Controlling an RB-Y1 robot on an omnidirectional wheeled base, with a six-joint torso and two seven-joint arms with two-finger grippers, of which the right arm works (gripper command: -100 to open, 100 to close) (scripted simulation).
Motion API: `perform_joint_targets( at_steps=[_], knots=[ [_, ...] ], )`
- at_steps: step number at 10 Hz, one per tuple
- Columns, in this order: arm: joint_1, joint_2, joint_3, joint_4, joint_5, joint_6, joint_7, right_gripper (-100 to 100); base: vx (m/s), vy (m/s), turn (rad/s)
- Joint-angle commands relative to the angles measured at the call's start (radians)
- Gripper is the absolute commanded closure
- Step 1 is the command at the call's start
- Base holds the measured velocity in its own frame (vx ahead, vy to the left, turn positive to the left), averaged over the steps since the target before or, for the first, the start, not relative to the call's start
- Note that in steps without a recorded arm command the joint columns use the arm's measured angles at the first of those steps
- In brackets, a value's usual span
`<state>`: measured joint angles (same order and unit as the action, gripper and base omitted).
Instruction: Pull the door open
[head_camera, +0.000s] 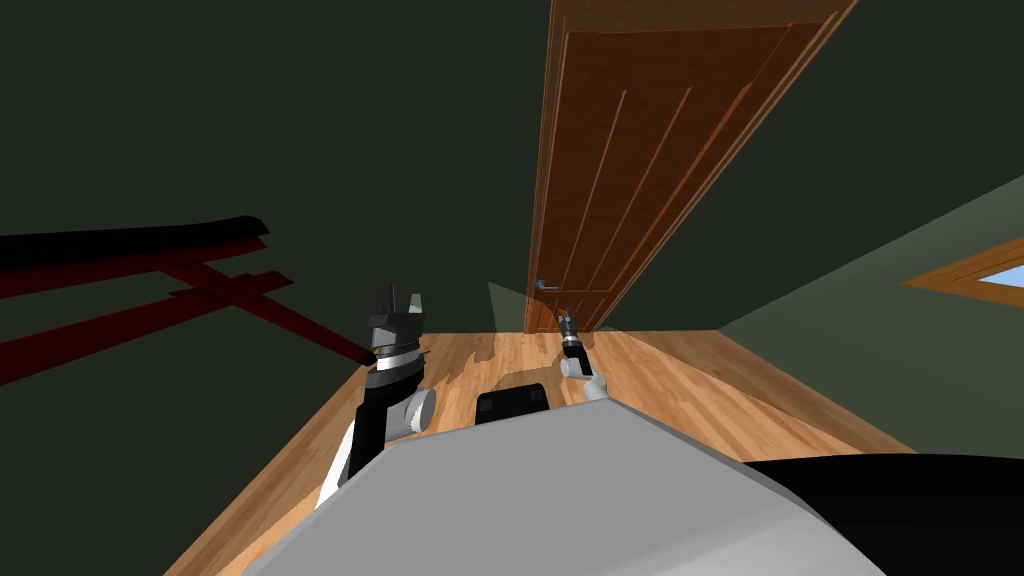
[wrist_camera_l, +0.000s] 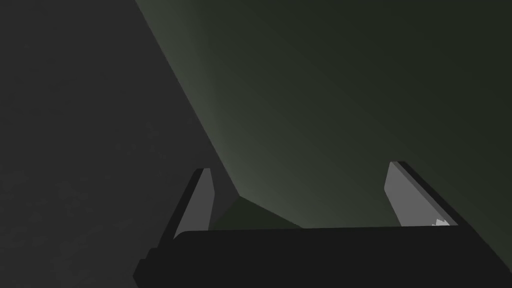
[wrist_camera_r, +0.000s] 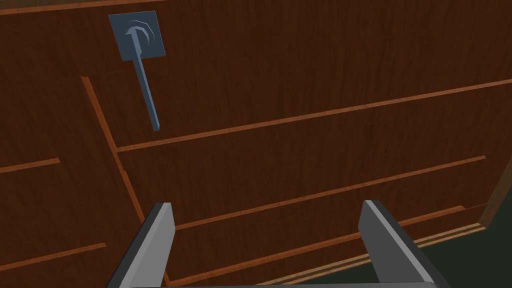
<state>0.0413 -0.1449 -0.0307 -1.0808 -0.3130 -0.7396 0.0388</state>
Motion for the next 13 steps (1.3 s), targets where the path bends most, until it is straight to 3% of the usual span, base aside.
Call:
perform_joint_targets(
  at_steps=[1,13],
  knots=[
    [-0.017,-0.004,-0.001,0.046,-0.007,-0.009,0.005,-100,0.092,-0.047,0.097],
    [-0.110,-0.017,-0.004,0.306,-0.051,-0.052,0.041,-100,0.080,-0.043,0.082]
  ],
)
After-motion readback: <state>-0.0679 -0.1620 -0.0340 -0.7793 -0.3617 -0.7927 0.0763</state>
